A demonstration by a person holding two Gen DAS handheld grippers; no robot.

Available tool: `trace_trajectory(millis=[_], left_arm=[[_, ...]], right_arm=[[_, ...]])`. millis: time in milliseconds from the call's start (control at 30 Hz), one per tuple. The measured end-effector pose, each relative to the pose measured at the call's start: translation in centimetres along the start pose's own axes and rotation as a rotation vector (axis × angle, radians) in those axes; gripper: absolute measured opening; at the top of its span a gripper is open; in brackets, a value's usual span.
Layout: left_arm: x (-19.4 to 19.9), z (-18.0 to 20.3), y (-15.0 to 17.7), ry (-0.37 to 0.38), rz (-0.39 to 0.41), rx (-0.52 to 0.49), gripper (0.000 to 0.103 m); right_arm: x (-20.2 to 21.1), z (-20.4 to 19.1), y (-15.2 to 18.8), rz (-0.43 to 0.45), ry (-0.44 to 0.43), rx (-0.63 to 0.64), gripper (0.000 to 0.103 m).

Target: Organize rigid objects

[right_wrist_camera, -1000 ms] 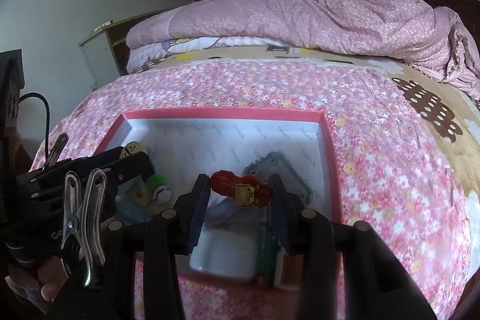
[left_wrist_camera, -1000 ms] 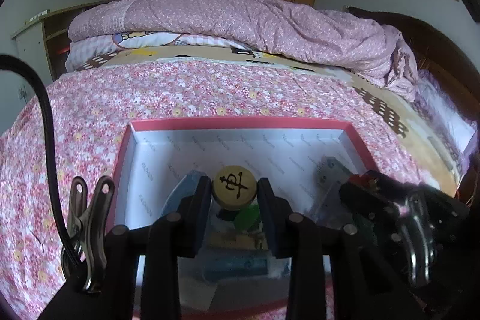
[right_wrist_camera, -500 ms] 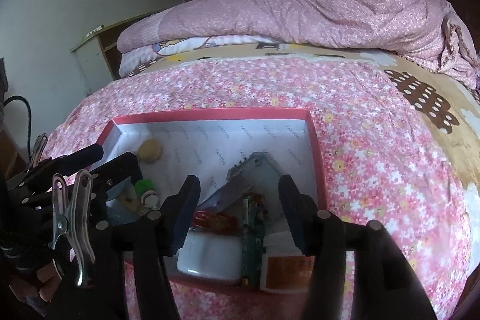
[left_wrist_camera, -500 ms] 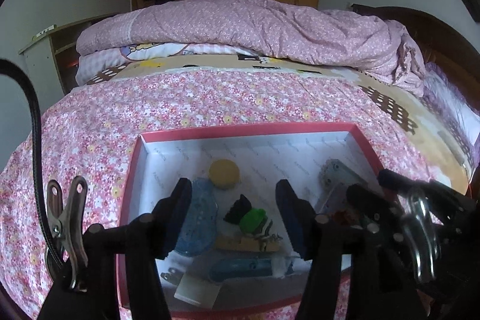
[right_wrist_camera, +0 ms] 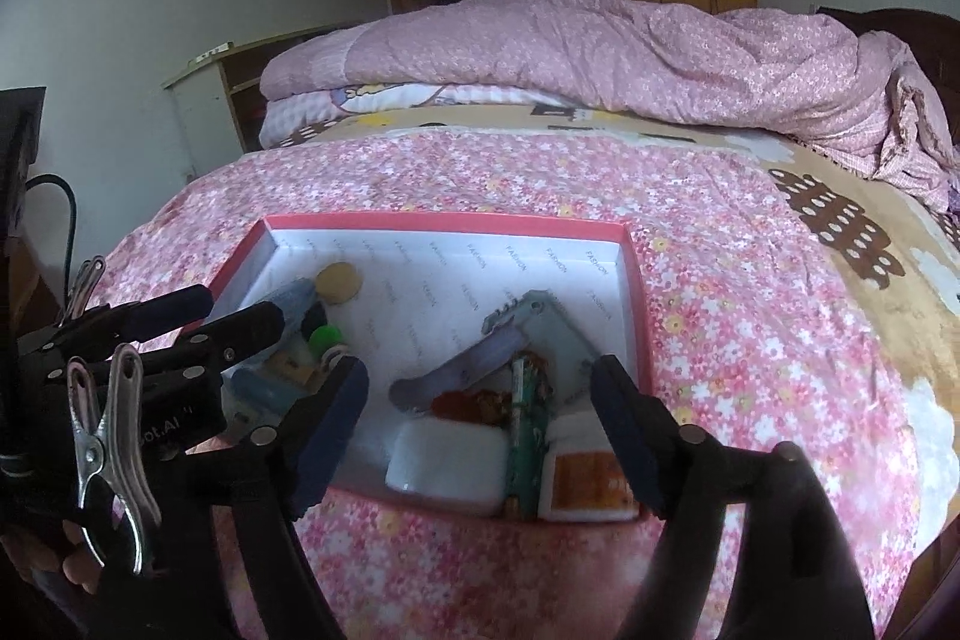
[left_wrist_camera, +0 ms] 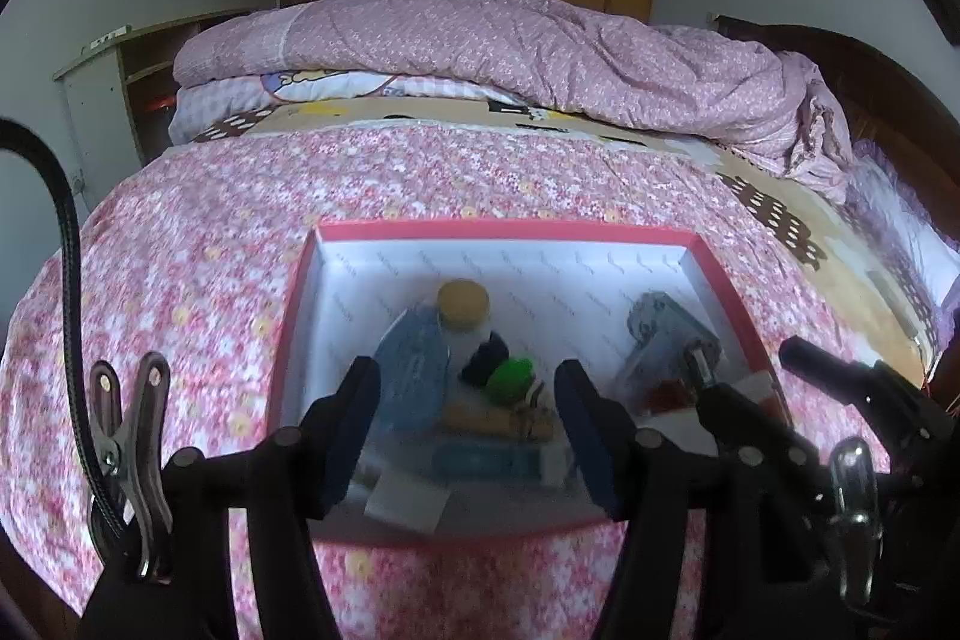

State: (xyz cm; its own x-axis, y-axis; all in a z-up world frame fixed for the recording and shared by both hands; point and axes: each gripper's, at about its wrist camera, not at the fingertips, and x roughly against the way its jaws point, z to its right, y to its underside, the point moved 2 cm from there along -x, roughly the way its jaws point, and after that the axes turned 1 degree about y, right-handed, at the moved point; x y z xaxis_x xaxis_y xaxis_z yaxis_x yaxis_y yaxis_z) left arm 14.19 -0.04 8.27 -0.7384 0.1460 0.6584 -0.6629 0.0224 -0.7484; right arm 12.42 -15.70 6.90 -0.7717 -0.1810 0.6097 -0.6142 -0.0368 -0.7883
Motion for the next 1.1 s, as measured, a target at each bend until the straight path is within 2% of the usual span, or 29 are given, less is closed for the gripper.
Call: trace_trajectory(millis=[267, 567, 833, 1100], left_arm=[[2.6, 0.1, 2.3, 0.002, -0.017, 0.008, 0.068], [4.6, 0.5, 5.1, 0.010, -0.054, -0.010, 0.068], [3.5, 0.3, 7.7, -0.014, -0.122, 0.007, 0.068], [2.1, -1.2, 9.2, -0.070, -0.170, 0.053, 0.068]], right_arm=[[2.5, -0.6, 2.3, -0.011, -0.010, 0.004, 0.081], [3.9, 0.1, 5.5, -0.071, 0.000, -0.030, 0.081], [3.9, 0.7, 8.3, -0.139, 0.022, -0.058, 0.081], [2.8, 0.5, 9.4, -0.180, 0.063, -0.050, 0.085]])
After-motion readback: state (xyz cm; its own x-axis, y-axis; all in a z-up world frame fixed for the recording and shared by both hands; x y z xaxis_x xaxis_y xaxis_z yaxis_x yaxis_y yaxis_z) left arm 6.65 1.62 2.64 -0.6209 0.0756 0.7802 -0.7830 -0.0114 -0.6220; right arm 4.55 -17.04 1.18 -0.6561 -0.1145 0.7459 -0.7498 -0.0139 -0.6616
